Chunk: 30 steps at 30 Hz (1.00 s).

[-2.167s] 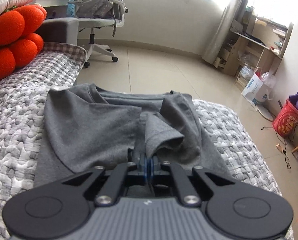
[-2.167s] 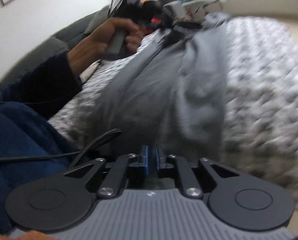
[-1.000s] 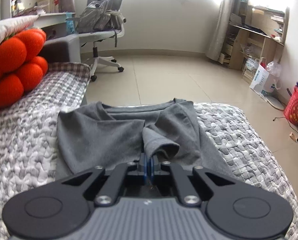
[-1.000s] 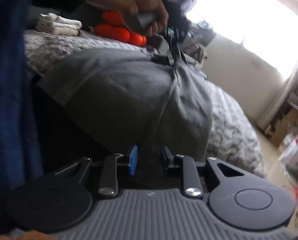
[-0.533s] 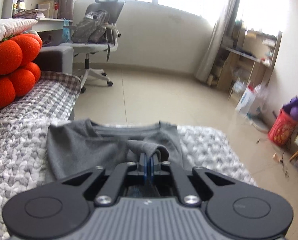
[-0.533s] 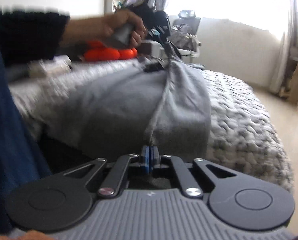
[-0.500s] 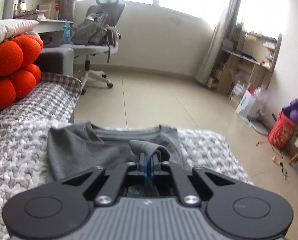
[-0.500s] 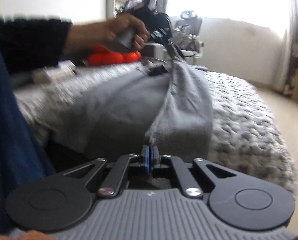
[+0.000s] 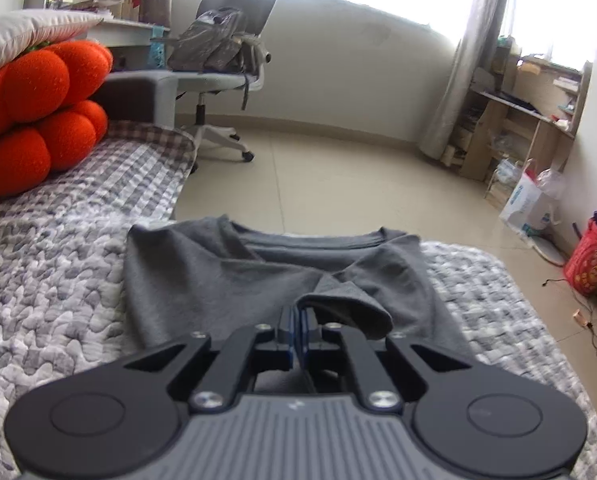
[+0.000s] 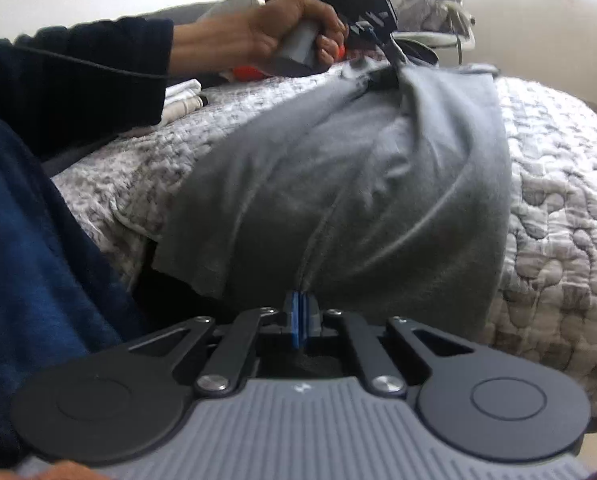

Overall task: Fold clothes
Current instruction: 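Open both tools and release the folded shirt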

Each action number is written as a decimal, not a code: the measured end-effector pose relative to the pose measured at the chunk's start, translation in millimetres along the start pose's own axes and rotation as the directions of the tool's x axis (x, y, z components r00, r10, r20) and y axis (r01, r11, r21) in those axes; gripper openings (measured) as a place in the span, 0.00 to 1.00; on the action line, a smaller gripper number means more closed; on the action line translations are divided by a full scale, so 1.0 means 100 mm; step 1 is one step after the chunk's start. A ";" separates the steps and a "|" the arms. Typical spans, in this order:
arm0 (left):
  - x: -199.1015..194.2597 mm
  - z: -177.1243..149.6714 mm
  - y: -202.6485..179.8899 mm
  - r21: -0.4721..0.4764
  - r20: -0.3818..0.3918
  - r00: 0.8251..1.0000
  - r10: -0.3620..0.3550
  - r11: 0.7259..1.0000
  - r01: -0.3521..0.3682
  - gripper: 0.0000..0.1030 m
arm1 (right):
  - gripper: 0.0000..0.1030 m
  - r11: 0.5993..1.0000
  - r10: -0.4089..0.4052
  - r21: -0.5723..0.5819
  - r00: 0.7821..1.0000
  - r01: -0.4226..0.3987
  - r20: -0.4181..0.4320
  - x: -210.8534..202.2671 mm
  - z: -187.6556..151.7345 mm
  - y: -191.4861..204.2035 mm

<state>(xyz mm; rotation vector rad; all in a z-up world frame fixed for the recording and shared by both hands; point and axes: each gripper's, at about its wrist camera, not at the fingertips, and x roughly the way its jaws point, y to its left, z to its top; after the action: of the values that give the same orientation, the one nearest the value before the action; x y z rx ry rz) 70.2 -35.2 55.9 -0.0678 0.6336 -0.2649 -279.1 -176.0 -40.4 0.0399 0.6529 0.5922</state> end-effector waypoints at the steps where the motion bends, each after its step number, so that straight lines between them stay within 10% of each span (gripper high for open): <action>1: -0.01 0.01 0.02 -0.010 -0.001 1.000 -0.008 1.000 0.008 0.03 | 0.02 1.000 0.022 -0.001 1.000 -0.022 0.011 -0.04 0.00 0.01; 12: 0.10 0.04 0.13 -0.068 -0.041 0.999 -0.013 0.998 0.010 0.07 | 0.06 0.997 0.083 0.003 0.996 -0.083 0.015 -0.04 0.00 -0.01; 13: 0.11 0.06 0.18 -0.095 -0.060 0.998 -0.012 0.995 0.006 0.12 | 0.08 0.997 0.082 -0.004 0.997 -0.082 0.003 -0.02 0.00 0.00; 15: 0.14 0.11 0.29 -0.141 -0.094 0.996 -0.008 0.990 -0.005 0.60 | 0.10 0.993 0.112 -0.020 0.993 -0.113 -0.029 -0.02 0.00 -0.02; 17: 0.16 0.15 0.37 -0.154 -0.109 0.994 -0.011 0.988 -0.006 0.74 | 0.11 0.986 0.160 -0.042 0.987 -0.161 -0.019 -0.13 0.02 -0.06; 30: 0.56 0.59 0.10 0.016 -0.151 0.983 -0.099 0.995 0.103 0.82 | 0.12 0.998 -0.026 0.053 0.994 0.020 0.107 -0.19 1.17 -1.15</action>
<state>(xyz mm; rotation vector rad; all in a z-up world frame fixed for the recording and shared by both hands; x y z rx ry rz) 150.7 -41.2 70.3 -0.0573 0.7781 -0.3779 -165.4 -265.1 39.1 0.1117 0.5635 0.5468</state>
